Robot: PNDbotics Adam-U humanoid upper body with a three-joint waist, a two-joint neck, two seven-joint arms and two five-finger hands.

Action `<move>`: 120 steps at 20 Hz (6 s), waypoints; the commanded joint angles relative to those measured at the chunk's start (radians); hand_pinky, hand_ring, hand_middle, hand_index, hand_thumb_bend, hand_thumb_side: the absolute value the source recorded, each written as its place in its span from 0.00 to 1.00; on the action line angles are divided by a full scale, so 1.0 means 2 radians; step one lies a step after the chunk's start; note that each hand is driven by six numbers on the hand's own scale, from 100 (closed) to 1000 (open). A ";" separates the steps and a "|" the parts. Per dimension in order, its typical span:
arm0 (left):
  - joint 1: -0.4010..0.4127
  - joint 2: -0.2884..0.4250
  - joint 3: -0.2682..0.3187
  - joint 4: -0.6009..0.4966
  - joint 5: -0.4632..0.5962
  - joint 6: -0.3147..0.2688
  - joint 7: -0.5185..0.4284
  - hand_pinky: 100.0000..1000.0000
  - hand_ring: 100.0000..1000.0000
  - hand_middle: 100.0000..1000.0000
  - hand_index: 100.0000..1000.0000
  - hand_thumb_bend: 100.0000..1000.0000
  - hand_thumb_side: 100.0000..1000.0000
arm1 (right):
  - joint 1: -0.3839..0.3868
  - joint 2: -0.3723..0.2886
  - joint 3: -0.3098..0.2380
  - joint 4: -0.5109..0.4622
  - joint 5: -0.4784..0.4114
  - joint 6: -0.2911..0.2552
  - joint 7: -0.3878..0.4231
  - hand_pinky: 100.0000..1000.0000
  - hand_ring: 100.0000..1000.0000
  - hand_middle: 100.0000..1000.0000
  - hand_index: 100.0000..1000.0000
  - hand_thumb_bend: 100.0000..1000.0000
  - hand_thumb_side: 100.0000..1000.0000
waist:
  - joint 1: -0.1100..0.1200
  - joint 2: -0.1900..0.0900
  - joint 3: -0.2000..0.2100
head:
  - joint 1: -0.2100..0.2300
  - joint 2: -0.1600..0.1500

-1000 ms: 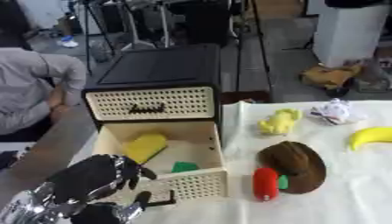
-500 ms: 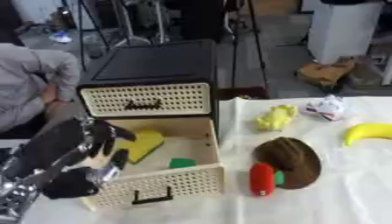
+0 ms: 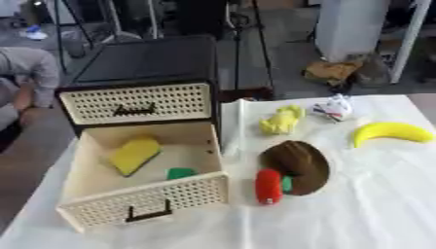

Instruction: Pick up objects from table and place into drawer.

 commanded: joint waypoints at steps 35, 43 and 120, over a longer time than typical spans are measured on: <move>0.126 -0.015 0.012 -0.009 0.389 -0.323 0.000 0.28 0.47 0.46 0.81 0.09 0.96 | -0.063 -0.105 0.030 -0.008 0.067 0.085 0.153 0.67 0.84 0.68 0.82 0.36 1.00 | -0.014 0.021 0.011 | -0.042 0.040; 0.132 -0.027 0.013 -0.009 0.378 -0.326 0.009 0.29 0.48 0.46 0.81 0.10 0.96 | -0.116 -0.145 0.057 0.039 0.121 0.107 0.259 0.71 0.88 0.73 0.86 0.51 1.00 | -0.018 0.023 0.018 | -0.031 0.037; 0.110 -0.073 -0.004 -0.009 0.339 -0.298 0.011 0.26 0.47 0.45 0.78 0.04 0.95 | -0.236 -0.046 0.176 0.539 0.516 0.007 0.554 0.72 0.89 0.73 0.90 0.91 0.56 | -0.021 0.049 0.048 | -0.059 -0.002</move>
